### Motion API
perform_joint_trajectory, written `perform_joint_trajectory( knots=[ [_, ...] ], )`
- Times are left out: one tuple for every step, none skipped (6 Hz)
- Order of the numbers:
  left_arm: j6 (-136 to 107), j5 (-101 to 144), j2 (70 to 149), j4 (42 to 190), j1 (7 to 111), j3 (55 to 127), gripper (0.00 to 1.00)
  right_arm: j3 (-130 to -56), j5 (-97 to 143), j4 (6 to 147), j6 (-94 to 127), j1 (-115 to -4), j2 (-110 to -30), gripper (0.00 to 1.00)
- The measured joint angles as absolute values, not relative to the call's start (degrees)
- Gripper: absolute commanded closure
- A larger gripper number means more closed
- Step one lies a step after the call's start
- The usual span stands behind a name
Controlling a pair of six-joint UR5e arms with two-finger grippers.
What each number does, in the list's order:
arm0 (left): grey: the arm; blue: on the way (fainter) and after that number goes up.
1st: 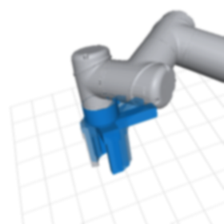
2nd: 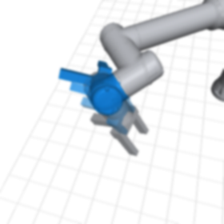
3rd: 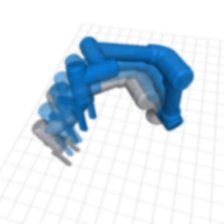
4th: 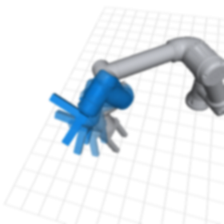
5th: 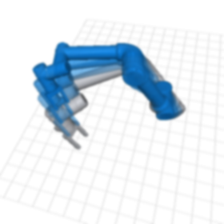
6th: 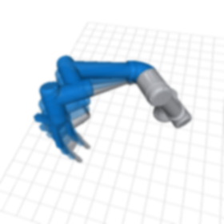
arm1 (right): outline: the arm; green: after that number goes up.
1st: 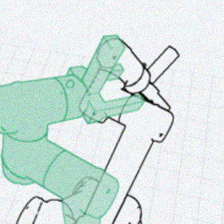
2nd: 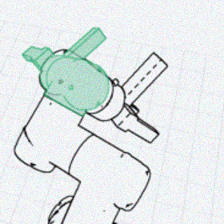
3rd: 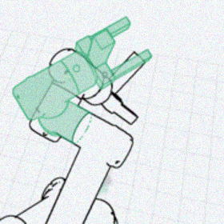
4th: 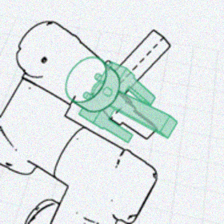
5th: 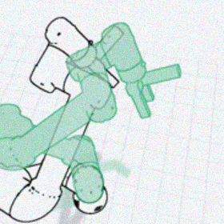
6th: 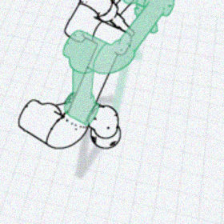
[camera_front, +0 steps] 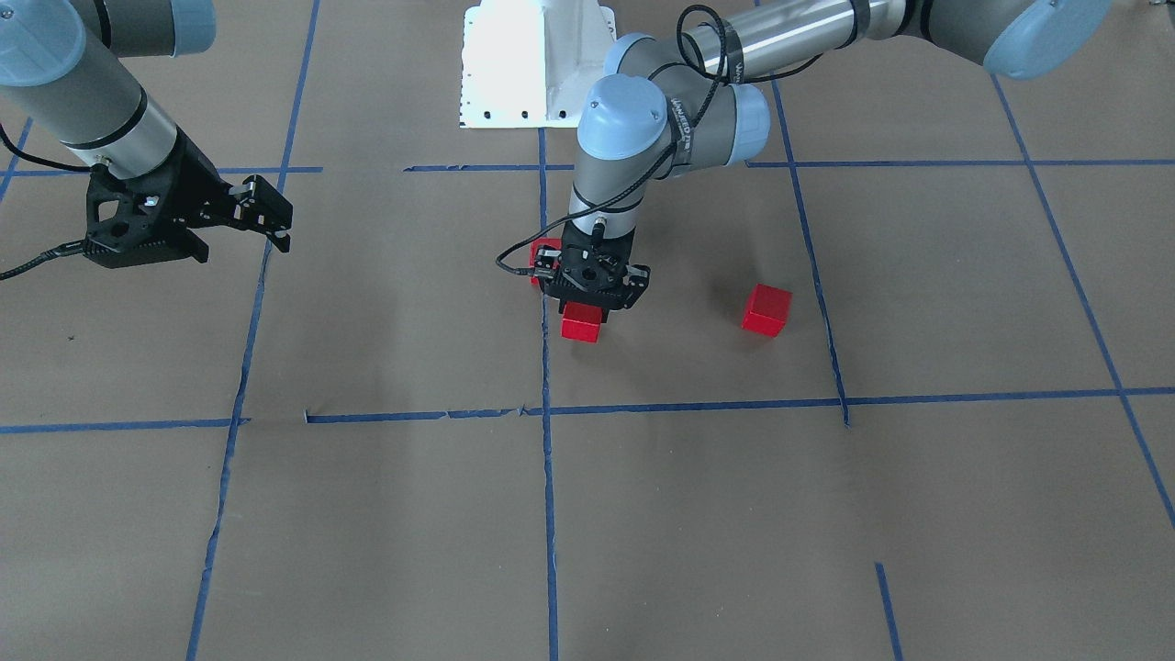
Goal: Form red blocks into L shape at center
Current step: 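Carry the red cube with the left gripper beside the center cube, then set the cube down farther from the robot than the center cube, release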
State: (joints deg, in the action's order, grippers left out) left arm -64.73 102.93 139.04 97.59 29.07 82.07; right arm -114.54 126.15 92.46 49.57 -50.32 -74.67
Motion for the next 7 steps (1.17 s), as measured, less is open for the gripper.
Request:
perform_joint_trajectory(
  knots=[
    [-67.4, 102.0, 139.8, 96.6, 27.8, 81.8, 1.00, -114.5, 126.1, 92.4, 49.6, -50.2, -74.7, 0.00],
    [-69.4, 101.2, 140.1, 96.2, 26.8, 81.6, 1.00, -114.6, 126.1, 92.4, 49.6, -50.2, -74.7, 0.00],
    [-70.3, 100.8, 140.2, 95.4, 26.2, 81.6, 1.00, -114.6, 126.0, 92.4, 49.6, -50.2, -74.7, 0.00],
    [-70.6, 100.7, 140.3, 94.4, 25.7, 81.7, 1.00, -114.6, 126.0, 92.4, 49.6, -50.2, -74.7, 0.00],
    [-70.6, 100.7, 140.2, 93.9, 25.3, 81.7, 1.00, -114.6, 126.1, 92.4, 49.6, -50.2, -74.8, 0.00],
    [-70.7, 100.7, 140.3, 93.8, 24.9, 81.7, 1.00, -114.6, 126.1, 92.4, 49.6, -50.2, -74.8, 0.00],
    [-70.7, 100.7, 140.3, 93.8, 24.6, 81.7, 1.00, -114.6, 126.1, 92.4, 49.6, -50.2, -74.8, 0.00]
  ],
)
